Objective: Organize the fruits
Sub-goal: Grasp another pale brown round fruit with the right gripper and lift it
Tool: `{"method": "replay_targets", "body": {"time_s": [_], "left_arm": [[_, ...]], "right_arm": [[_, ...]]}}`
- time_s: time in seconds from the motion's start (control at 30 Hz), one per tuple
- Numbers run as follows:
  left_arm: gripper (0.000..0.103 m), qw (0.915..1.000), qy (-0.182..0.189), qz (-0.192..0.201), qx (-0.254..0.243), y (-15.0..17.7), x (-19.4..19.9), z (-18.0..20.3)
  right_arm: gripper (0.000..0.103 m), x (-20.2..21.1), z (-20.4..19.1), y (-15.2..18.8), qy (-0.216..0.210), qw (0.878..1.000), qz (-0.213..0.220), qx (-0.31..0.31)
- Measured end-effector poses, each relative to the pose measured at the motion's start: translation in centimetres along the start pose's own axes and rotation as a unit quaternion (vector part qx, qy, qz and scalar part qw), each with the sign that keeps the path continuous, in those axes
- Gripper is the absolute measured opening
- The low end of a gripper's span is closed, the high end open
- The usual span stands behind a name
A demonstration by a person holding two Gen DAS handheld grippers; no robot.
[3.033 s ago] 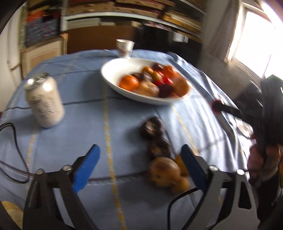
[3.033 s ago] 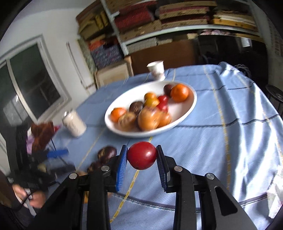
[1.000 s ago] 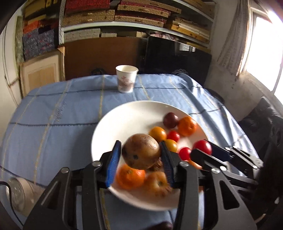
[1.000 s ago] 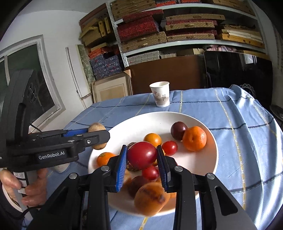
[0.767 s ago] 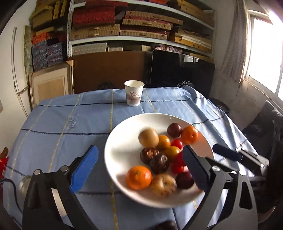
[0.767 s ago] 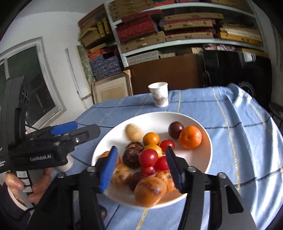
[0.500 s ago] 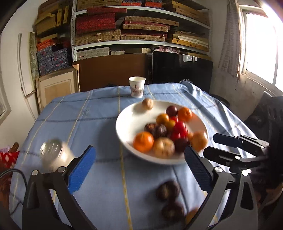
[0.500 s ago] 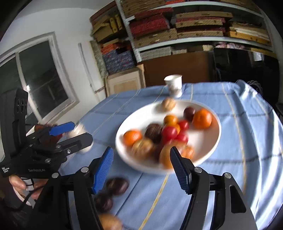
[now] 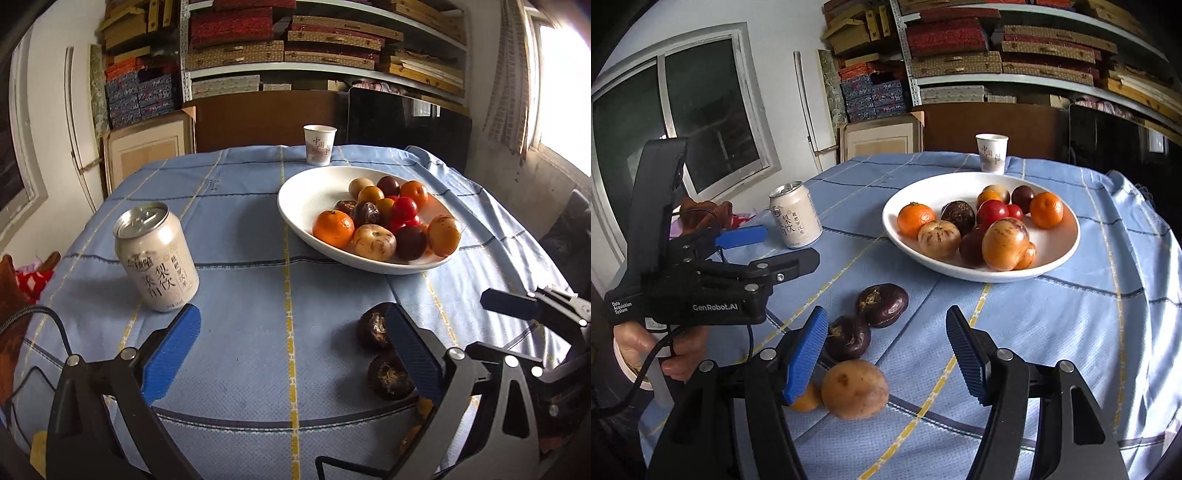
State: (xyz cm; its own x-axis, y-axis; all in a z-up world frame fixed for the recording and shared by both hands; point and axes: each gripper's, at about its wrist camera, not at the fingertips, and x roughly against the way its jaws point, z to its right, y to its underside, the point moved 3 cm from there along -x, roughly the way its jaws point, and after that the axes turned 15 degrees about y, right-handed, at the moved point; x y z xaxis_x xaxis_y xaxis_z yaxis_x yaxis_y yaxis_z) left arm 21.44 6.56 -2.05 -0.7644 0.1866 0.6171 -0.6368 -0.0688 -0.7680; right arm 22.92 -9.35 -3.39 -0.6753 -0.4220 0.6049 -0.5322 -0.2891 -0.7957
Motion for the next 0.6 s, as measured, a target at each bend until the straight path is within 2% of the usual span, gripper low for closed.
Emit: {"method": "replay_targets", "body": {"time_s": [0.13, 0.23, 0.37, 0.6], "left_arm": [[0.098, 0.9998, 0.013, -0.009, 0.015, 0.2, -0.1, -0.4], [0.098, 0.9997, 0.009, -0.014, 0.017, 0.2, -0.1, -0.5], [0.098, 0.9996, 0.012, -0.011, 0.025, 0.2, 0.2, -0.7], [0.098, 0.9992, 0.013, -0.01, 0.037, 0.3, 0.7, -1.4]], "right_arm": [[0.067, -0.5, 0.3, 0.0, 0.014, 1.0, -0.003, -0.002], [0.067, -0.8, 0.9, 0.1, 0.01, 1.0, -0.012, -0.014], [0.067, -0.7, 0.7, 0.4, 0.007, 1.0, -0.021, 0.001], [0.067, -0.4, -1.3, 1.4, -0.033, 0.997, -0.047, 0.045]]}}
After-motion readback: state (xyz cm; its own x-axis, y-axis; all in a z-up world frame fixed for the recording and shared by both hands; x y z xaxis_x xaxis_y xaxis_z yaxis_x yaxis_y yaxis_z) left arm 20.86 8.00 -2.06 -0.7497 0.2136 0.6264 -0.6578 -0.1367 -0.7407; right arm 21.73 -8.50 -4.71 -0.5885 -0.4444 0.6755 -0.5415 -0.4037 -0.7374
